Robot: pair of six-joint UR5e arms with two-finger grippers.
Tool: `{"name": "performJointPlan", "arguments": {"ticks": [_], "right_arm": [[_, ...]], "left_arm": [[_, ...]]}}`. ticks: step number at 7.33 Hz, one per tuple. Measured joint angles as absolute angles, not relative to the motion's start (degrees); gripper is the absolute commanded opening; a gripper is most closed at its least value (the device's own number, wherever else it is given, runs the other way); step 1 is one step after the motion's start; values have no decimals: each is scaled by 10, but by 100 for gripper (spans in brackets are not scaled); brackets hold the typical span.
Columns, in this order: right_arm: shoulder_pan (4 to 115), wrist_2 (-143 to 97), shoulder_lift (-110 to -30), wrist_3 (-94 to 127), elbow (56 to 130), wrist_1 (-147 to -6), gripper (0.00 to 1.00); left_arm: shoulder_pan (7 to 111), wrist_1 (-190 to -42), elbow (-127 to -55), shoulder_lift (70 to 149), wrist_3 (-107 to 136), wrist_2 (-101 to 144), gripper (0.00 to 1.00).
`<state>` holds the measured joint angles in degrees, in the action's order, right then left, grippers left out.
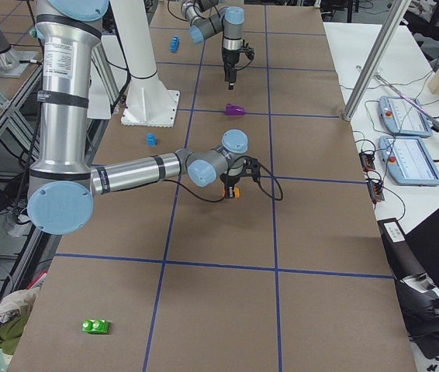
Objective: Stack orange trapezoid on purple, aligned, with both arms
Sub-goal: 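Carry the orange block in the right gripper over the purple block while left arm withdraws, then lower the orange block onto the purple block, aligning their edges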
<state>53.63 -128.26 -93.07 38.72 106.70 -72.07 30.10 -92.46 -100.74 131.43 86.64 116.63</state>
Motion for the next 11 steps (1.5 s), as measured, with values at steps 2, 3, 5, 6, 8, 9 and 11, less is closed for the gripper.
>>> {"name": "performJointPlan", "arguments": {"ticks": [2,3,5,6,8,9,11], "right_arm": [[480,-1261,-834,507,1080,-756,0],[438,-1237,-775,573,1080,-777,0],[358,-1173,-638,660,1066,-866,0],[323,-1137,-581,680,1051,-897,0],[281,-1101,-533,692,1030,-915,0],[270,-1090,-519,692,1017,-916,0],[262,-1082,-485,690,975,-916,0]], "left_arm": [[309,-925,-1072,1235,816,1166,98],[317,-925,-1097,1195,778,1167,98],[335,-925,-1132,1117,704,1169,98],[339,-924,-1144,1090,683,1171,98],[341,-924,-1153,1065,671,1173,98],[342,-924,-1154,1060,670,1173,99],[342,-925,-1155,1057,670,1170,99]]}}
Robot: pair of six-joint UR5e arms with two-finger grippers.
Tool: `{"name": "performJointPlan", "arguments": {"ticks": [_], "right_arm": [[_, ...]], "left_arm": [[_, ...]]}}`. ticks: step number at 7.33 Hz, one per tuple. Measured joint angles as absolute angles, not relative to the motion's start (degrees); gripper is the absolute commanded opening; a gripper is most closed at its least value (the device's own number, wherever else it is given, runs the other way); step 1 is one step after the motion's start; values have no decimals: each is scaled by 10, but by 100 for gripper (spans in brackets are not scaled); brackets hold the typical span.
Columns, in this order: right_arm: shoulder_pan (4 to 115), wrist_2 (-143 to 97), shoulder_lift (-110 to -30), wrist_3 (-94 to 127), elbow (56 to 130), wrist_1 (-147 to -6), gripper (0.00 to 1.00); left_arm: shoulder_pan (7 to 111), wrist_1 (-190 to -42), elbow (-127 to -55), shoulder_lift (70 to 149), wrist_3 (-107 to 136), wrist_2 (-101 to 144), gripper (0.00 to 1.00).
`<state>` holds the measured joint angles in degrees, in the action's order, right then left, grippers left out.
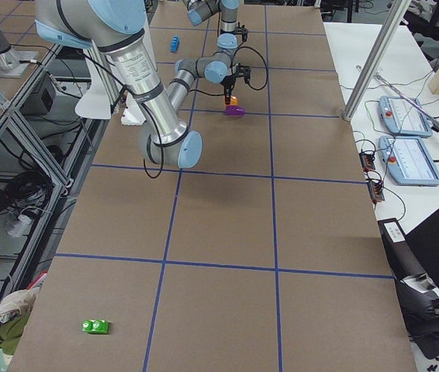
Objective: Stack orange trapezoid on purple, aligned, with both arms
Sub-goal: 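Lower the orange block onto the purple block, aligning their edges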
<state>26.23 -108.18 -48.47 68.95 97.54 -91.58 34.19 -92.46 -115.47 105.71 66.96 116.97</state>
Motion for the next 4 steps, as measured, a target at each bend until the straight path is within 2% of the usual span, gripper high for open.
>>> {"name": "performJointPlan", "arguments": {"ticks": [4], "right_arm": [[259,-1079,-470,670,949,-916,0]], "left_arm": [[342,-925,-1157,1058,674,1167,99]]}}
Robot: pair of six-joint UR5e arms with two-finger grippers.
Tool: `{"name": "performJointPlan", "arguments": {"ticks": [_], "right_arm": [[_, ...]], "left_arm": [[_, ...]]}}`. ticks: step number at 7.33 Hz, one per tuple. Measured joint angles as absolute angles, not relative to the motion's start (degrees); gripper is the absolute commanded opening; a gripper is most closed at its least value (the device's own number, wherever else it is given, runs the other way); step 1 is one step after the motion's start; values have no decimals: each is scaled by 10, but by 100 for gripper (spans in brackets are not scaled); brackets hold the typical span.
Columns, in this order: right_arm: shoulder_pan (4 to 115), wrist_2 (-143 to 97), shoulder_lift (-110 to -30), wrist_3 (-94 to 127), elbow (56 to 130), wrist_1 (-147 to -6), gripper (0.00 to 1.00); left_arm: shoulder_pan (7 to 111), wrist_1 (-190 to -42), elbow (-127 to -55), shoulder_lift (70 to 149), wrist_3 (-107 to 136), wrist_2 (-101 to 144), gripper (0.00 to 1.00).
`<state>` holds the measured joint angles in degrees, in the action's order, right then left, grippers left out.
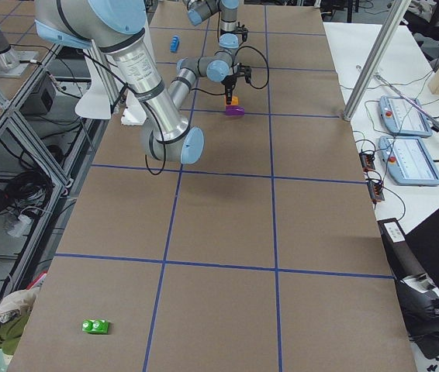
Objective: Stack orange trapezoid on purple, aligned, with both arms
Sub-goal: 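Lower the orange block onto the purple block, aligning their edges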
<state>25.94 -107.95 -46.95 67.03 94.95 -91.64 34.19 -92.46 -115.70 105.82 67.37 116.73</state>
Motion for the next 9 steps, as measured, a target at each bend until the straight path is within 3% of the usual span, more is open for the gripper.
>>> {"name": "performJointPlan", "arguments": {"ticks": [9], "right_arm": [[259,-1079,-454,649,917,-915,0]], "left_arm": [[342,-925,-1158,1059,675,1167,99]]}}
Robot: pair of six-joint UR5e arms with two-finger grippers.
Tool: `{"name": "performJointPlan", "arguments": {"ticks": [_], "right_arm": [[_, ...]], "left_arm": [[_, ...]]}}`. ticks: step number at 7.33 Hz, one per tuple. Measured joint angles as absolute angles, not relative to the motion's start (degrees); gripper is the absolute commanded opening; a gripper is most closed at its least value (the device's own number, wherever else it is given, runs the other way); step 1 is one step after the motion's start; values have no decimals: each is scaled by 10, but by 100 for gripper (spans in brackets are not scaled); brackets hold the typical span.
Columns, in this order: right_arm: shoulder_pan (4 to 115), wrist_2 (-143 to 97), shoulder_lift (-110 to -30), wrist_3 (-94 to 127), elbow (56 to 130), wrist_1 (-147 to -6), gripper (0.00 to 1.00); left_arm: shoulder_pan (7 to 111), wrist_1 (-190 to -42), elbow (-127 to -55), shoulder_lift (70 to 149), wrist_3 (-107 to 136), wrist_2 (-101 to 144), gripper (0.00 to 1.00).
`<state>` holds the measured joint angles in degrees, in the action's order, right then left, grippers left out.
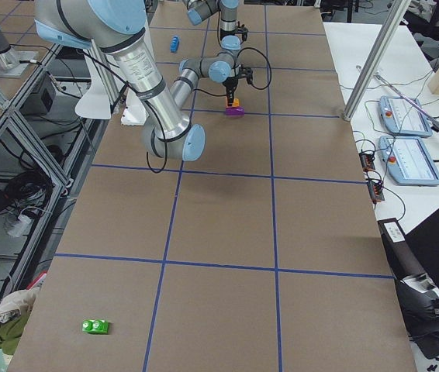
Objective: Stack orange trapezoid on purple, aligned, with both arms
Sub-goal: 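Lower the orange block onto the purple block, aligning their edges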
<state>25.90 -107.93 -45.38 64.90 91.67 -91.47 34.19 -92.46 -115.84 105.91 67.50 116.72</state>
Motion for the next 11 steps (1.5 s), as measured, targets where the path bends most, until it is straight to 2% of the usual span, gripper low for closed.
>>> {"name": "performJointPlan", "arguments": {"ticks": [11], "right_arm": [[250,-1072,-453,639,881,-887,0]], "left_arm": [[342,-925,-1162,1061,678,1167,99]]}}
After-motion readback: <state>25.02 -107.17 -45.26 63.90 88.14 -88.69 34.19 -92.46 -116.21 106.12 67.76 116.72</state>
